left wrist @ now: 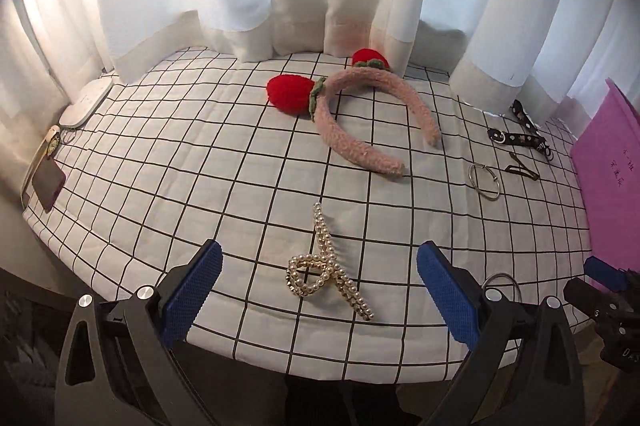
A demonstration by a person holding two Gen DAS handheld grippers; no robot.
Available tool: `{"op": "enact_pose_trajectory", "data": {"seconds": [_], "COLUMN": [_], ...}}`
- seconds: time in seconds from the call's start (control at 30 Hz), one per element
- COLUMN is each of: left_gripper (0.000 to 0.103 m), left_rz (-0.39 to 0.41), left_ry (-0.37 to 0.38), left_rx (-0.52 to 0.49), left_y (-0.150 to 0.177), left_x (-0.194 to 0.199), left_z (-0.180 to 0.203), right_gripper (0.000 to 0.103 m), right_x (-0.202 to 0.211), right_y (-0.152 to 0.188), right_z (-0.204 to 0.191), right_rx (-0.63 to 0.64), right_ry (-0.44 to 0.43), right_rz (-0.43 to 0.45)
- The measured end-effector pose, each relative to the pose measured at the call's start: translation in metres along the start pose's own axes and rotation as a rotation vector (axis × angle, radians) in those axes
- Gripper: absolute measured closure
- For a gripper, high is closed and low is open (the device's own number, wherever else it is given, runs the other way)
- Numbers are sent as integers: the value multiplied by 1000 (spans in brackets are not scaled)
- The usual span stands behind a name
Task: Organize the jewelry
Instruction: 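Move the left tool to the pearl clip while the right tool approaches the large silver ring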
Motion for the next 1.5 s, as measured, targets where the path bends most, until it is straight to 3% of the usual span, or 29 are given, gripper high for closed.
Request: {"op": "enact_pose_trajectory", "data": {"seconds": [0.33, 0.63, 1.1, 1.27, 1.4, 1.5], "left_gripper": [7, 7, 7, 6, 6, 5], "left_rz": [-104, -124, -164, -184, -150, -116], "left_ry": [4, 8, 39, 36, 13, 5], "left_rx": [23, -8, -25, -22, -49, -45], "left_y": [42, 41, 44, 46, 43, 41], "left_x": [-39, -60, -78, -88, -92, -93], "left_z": [-22, -22, -14, -14, -11, -11], "right_gripper": [35, 35, 33, 26, 11, 9], "right_x": [-49, -72, -78, -81, -87, -88], "right_y": [30, 37, 41, 41, 42, 41], "right_z": [-7, -14, -15, -18, -12, -11], "right_rx": [20, 47, 104, 140, 136, 153], "right_ry": [51, 72, 144, 166, 198, 194], "right_rz": [-108, -152, -142, -120, -94, -63]}}
Point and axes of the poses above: each gripper's, at about its wrist camera, not at the fingertips, and x roughly against the way its jaws point, z to its right, y to its underside, the point moved 8 cm from there along -x, roughly the way its jaws point, and after that the axes turned 11 degrees about y, right-handed, at the moved point
